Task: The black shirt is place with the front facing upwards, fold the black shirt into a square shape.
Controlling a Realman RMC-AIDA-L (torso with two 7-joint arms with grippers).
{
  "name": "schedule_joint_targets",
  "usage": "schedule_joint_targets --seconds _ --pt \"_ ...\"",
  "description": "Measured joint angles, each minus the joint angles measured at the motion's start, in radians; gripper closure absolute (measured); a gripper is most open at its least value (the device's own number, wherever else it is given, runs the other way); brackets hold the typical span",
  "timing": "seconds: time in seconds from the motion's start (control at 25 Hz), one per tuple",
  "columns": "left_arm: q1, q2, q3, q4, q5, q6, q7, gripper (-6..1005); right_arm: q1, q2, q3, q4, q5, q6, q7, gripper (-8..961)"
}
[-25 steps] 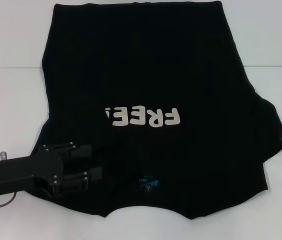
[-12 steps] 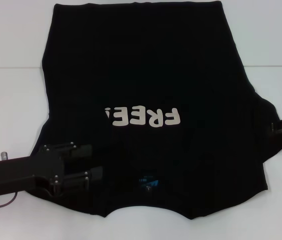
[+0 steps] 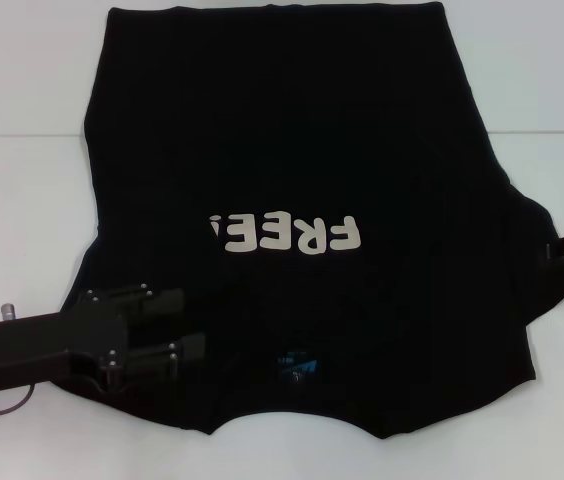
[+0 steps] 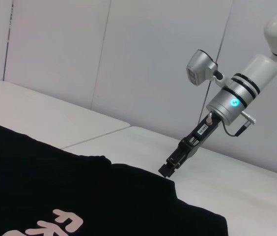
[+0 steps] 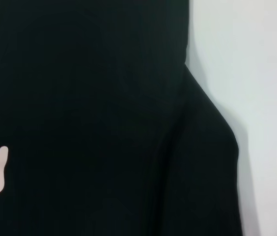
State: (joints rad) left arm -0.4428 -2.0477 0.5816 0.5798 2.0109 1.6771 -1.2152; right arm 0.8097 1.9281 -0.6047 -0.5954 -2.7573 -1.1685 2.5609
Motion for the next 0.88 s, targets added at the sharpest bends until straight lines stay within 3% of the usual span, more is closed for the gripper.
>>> schedule_joint_targets --seconds 0.04,0.28,0.64,0.88 --pt "0.0 0.0 0.0 0.001 0.0 0.0 0.0 329 0.0 0.0 -0.001 0.0 0.0 0.0 0.0 163" --pt "-0.002 0.0 0.0 0.001 0.0 0.004 -0.001 329 0.0 0.002 -0.003 0.01 -0.002 0.005 0.003 397" --pt "-0.002 0.0 0.0 0.0 0.0 0.004 -0.002 329 -0.001 0.001 -0.018 0.013 -0.002 0.006 0.008 588" --pt "-0.001 0.001 0.0 0.001 0.0 0.005 -0.004 330 -0.009 -0.02 -0.014 0.003 0.004 -0.015 0.006 808"
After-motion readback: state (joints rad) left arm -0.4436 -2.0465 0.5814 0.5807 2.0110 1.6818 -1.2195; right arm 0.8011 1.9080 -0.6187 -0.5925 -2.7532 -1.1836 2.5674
